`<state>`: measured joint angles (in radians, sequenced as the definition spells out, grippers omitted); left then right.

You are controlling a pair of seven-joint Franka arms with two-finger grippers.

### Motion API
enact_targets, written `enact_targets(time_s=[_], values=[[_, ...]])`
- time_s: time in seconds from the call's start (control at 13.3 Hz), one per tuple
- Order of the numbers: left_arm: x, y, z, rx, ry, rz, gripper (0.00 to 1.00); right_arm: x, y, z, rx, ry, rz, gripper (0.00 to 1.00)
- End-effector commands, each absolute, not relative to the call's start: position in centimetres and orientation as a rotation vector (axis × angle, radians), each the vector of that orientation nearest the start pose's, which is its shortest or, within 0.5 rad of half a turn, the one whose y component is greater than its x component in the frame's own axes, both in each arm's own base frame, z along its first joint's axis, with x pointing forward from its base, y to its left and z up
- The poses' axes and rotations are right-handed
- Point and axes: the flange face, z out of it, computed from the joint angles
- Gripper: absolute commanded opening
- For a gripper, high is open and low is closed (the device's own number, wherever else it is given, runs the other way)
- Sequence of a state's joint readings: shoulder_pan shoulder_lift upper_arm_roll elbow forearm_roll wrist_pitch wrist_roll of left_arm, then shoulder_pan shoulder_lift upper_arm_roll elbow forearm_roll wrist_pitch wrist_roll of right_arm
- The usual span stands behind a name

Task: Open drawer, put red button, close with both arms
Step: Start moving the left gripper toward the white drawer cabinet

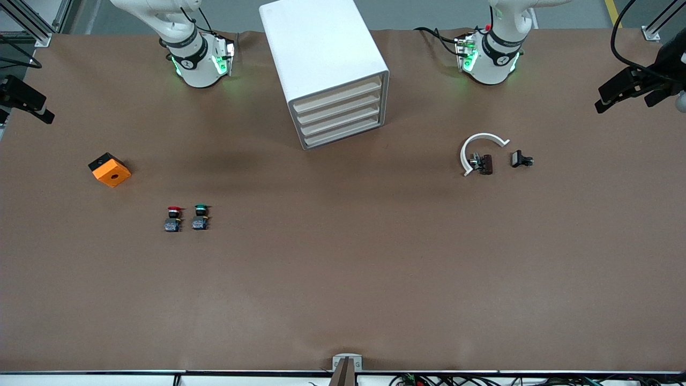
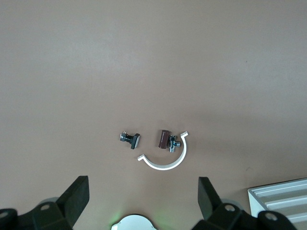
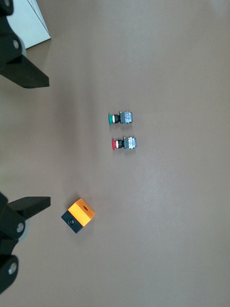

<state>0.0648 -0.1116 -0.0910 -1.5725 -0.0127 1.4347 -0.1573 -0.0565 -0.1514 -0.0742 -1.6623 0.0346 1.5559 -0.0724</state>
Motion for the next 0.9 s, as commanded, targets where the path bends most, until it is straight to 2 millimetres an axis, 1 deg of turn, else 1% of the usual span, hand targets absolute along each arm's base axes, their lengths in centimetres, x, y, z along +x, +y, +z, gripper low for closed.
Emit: enact_targets(time_s=[0.0, 0.15, 0.22, 0.3, 0.45, 0.6, 0.67, 0.75, 0.82], values=[[50.6, -1.3, 67.4, -3.14, -0.195, 0.057, 1.0, 49.6, -6.8, 66.4, -3.096, 0.075, -0.081, 1.0], [51.3, -1.5, 66.4, -3.141, -0.19, 0.088, 1.0, 49.6, -6.8, 66.4, -3.096, 0.075, -0.081, 1.0], [51.8, -2.3, 65.6, -3.14, -0.166, 0.11, 1.0, 49.6, -6.8, 66.4, -3.096, 0.072, -0.082, 1.0], [52.5, -2.8, 64.5, -3.14, -0.147, 0.136, 1.0, 49.6, -6.8, 66.4, -3.096, 0.075, -0.081, 1.0], [54.8, -3.8, 61.1, -3.128, -0.11, 0.194, 1.0, 49.7, -6.8, 66.3, -3.096, 0.075, -0.079, 1.0], [56.3, -5.4, 58.3, -3.138, -0.098, 0.214, 1.0, 49.6, -6.9, 66.4, -3.096, 0.079, -0.081, 1.0], [56.5, -6.6, 57.1, -3.14, -0.094, 0.232, 1.0, 49.7, -7.2, 66.2, -3.096, 0.087, -0.07, 1.0], [56.5, -8.4, 55.8, -3.139, -0.135, 0.229, 1.0, 49.7, -7.5, 66.1, -3.095, 0.098, -0.068, 1.0], [56.5, -9.6, 54.1, -3.132, -0.211, 0.226, 1.0, 49.8, -7.7, 65.9, -3.093, 0.11, -0.061, 1.0]])
